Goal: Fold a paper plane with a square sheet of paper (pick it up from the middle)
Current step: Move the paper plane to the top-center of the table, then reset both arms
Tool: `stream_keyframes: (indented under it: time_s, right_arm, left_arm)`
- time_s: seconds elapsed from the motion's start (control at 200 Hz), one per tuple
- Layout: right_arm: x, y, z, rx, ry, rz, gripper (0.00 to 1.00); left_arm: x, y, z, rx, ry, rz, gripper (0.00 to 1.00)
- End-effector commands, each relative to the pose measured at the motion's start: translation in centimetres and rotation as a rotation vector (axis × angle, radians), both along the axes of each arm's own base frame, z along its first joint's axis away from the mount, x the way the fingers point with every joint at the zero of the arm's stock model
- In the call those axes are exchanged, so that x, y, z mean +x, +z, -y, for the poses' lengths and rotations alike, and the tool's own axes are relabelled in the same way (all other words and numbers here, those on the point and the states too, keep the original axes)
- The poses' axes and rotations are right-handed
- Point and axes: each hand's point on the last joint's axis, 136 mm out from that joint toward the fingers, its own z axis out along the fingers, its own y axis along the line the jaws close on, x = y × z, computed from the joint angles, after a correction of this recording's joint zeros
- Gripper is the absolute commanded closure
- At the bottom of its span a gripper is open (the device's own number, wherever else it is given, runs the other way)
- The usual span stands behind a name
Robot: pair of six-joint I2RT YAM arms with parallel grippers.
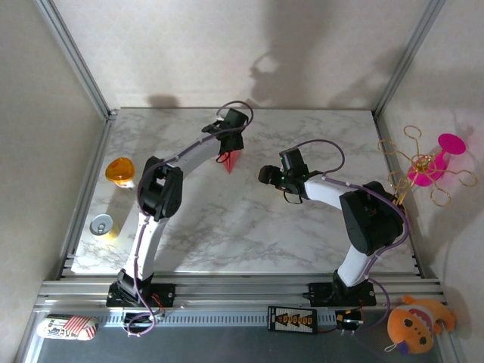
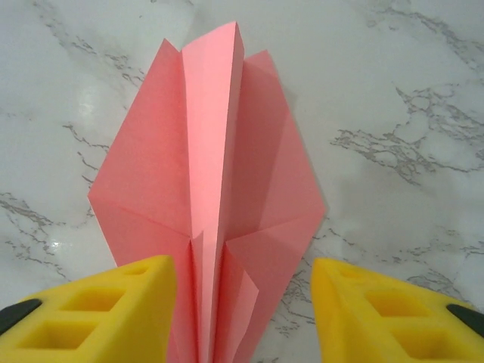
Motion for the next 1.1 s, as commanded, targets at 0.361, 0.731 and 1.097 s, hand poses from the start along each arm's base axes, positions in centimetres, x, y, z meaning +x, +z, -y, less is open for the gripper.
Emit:
stream_keyframes:
  time_s: [0.361,0.731,1.097]
  right_arm:
    - [3.0,9.6,3.9,-0.172,-0.101,0.335,0.06]
    - [0.9,12.6,13.3,-0.563,-0.351,0.596,0.01]
    - [-0.8,10.8,19.5,-0.766,-0.458,0.689,0.01]
  left_arm:
    - [-5.8,17.0,-6.8,-0.095,0.151,0.413,0.29]
    - [-20.6,13.5,-23.6,0.078,0.606,0.716,0.01]
    - [-26.9,8.2,-32.0,0.379,0.834,0.687,0.0]
